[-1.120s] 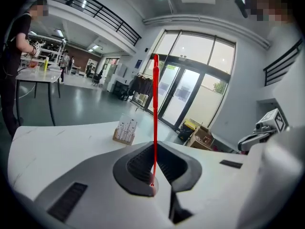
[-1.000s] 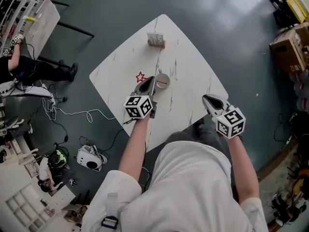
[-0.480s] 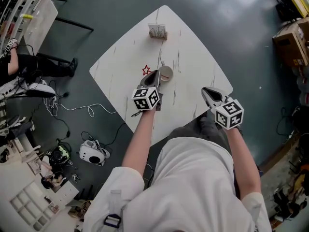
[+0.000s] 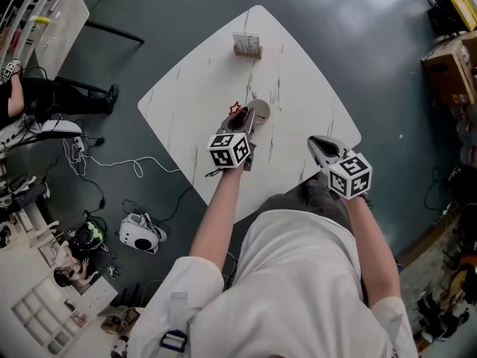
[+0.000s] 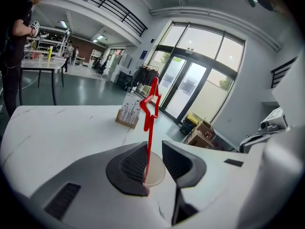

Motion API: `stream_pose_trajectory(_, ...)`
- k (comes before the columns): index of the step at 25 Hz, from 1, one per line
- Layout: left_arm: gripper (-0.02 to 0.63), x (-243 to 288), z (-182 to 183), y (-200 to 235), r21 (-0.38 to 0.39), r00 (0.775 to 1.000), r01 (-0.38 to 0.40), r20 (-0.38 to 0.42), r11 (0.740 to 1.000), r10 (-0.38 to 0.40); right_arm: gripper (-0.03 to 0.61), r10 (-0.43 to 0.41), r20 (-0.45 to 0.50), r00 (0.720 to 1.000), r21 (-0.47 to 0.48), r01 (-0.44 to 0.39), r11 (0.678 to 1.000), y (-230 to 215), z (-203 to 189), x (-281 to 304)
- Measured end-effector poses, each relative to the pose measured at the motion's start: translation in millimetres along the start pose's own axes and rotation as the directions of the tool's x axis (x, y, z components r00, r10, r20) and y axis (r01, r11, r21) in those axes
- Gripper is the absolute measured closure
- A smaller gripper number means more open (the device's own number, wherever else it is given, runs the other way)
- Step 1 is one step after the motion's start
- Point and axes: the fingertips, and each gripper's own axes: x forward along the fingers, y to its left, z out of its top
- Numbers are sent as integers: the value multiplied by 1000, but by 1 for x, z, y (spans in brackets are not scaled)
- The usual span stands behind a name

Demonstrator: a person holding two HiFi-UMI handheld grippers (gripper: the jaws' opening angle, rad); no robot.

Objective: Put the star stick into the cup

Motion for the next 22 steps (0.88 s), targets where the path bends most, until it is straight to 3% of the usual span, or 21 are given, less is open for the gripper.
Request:
stream_pose_trajectory(2,502,0,-3,-1,-10,1000,12,-12,1000,-12,549,0,-2,1000,1,0,1000,1,-1,1)
stream_pose_trajectory(5,397,-2,-7,-4,-35,999,32,-25,999,-33,549,3,-4,1000,-2,-3,1000,1,-1,2)
stream_pose_trajectory(8,359,-7,-12,-1,-61,999,12,-35,998,-14,549,8,-7,1000,-8,-8,1000,6,-1,4)
stream_pose_trajectory(14,341,-23,-30,5,-114,995,-21,-104,993,9,549,23,-6,1000,-38,-23,999,21,-2,-2)
stream_pose_trajectory(22,341,-50,-42,1,-161,993,-38,-120,986,19,549,20,23,1000,-71,-19,997,29,4,-21)
